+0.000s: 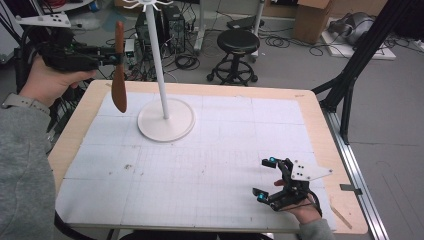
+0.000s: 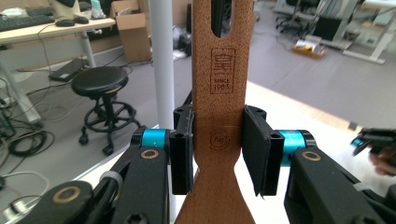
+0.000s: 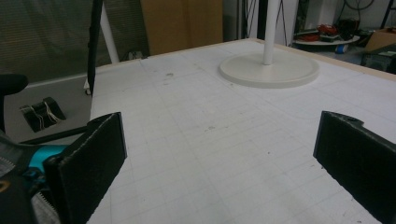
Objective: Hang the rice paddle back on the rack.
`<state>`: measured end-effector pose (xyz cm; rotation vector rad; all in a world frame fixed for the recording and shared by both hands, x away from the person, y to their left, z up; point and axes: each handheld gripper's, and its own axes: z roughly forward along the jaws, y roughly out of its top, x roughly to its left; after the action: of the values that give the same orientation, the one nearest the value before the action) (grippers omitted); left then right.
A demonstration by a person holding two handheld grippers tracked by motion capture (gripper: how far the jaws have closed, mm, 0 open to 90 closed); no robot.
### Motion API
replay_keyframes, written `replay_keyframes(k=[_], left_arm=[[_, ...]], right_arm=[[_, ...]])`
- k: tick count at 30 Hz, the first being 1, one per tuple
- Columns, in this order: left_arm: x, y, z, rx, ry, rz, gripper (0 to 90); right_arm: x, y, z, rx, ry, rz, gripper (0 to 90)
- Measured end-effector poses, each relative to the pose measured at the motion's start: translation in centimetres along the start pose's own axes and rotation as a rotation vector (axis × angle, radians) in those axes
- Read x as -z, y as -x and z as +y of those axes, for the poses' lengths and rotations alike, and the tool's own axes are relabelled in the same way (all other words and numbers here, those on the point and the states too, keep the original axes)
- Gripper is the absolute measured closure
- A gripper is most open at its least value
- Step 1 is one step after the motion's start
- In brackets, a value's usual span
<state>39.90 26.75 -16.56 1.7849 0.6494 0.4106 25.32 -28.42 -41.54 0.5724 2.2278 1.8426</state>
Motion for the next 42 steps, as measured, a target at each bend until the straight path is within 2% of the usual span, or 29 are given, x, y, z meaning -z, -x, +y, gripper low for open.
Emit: replay_keyframes(k=[5,8,16,22,28,42], left_arm=[[0.0,-0.2,0.7,-0.001,0.008,0.008,65.3],[0.1,-0.3,1.2,0.004,0.032,0.015,65.3],[0.2,-0.7,2.5,0.003,0.029,0.032,65.4],[-0.5,-1.1,2.4,0.008,0.02,0.053,65.3],[-0.6,-1.7,2.6,0.028,0.05,0.067,65.4],[-1.5,-2.2,3.2,0.066,0.061,0.061,65.3]], right_arm=[[-0.1,0.0,0.0,0.005,-0.001,0.002,1.4],[-0.1,0.0,0.0,0.006,-0.004,0.007,1.4],[-0.1,-0.2,0.0,0.009,-0.008,0.012,1.4],[-0.1,-0.3,0.0,0.01,-0.001,0.009,1.4],[-0.2,-0.3,-0.1,0.013,-0.009,0.013,1.4],[0.0,-0.3,0.0,0.003,-0.001,0.012,1.4]])
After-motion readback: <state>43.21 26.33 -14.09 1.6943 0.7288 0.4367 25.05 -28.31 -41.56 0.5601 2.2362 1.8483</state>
